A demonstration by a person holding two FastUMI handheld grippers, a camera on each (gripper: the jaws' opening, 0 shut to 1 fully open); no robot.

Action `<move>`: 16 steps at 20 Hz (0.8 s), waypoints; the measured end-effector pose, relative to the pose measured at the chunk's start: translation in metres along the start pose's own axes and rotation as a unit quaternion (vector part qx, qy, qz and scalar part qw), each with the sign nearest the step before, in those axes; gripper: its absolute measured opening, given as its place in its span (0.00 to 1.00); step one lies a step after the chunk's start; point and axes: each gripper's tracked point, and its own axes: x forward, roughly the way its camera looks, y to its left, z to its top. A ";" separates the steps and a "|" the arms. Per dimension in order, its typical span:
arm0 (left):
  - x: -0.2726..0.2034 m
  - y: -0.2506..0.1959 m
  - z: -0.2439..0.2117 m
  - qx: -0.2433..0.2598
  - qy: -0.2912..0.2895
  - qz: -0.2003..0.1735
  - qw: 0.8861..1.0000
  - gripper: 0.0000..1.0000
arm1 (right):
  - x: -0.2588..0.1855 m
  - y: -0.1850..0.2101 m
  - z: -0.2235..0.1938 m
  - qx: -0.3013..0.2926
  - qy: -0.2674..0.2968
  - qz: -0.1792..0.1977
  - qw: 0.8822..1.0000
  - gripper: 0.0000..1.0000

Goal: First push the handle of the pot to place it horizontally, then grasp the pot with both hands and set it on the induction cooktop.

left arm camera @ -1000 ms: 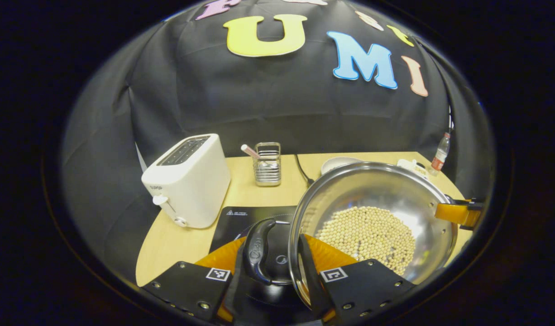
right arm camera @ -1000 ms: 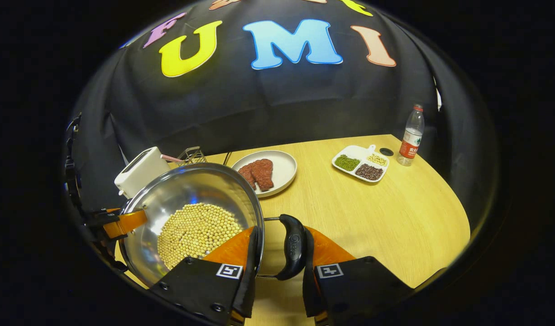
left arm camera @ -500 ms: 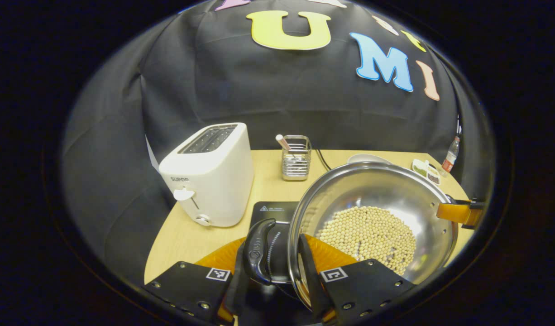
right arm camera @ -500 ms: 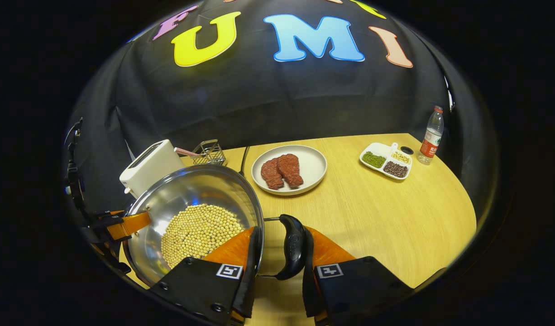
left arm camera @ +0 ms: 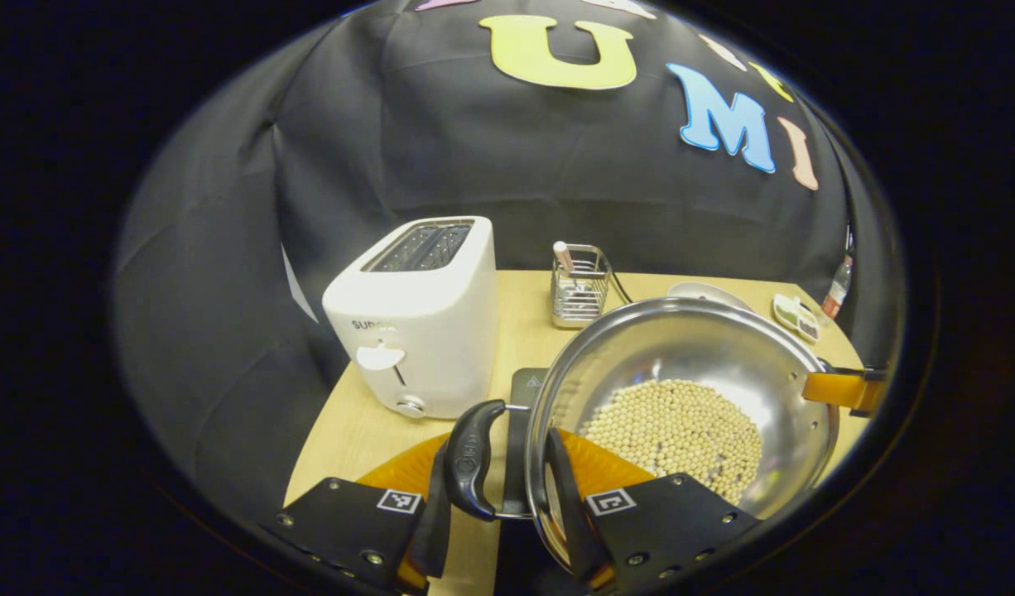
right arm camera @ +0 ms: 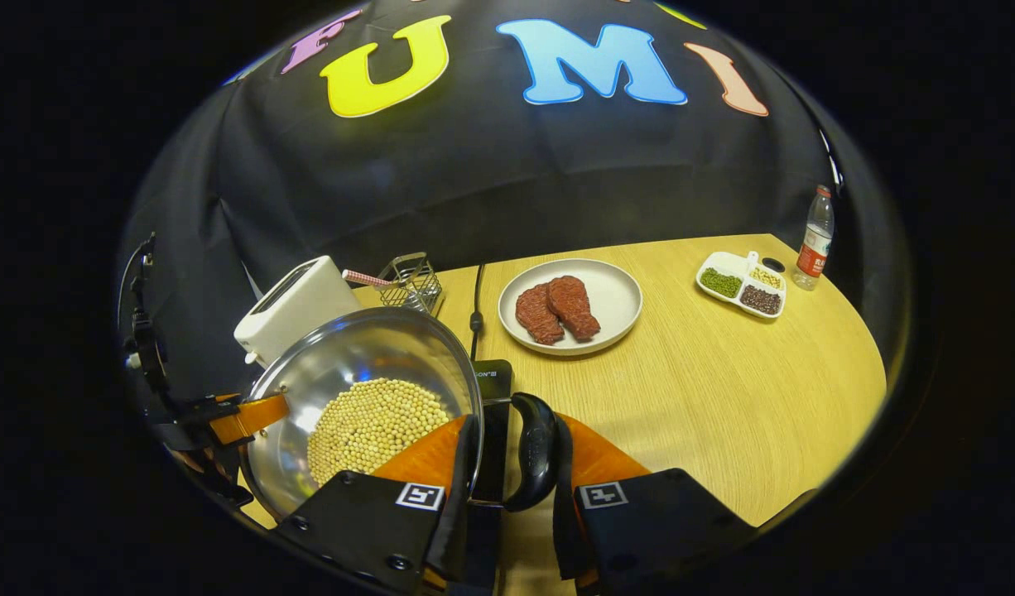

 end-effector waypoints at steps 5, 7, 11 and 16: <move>0.002 0.008 -0.004 0.003 -0.008 0.031 0.999 0.62 | 0.002 0.007 0.001 0.002 -0.003 0.025 1.000 0.46; 0.001 0.016 0.003 0.016 -0.023 0.066 0.997 0.71 | -0.003 0.011 0.003 -0.004 -0.010 0.040 0.999 0.53; -0.010 0.016 0.031 0.007 -0.078 0.085 0.993 0.86 | -0.034 -0.002 0.035 -0.046 -0.077 0.034 0.995 0.92; -0.066 -0.013 0.081 -0.033 -0.171 0.097 0.980 0.86 | -0.093 -0.040 0.071 -0.086 -0.150 0.016 0.985 0.98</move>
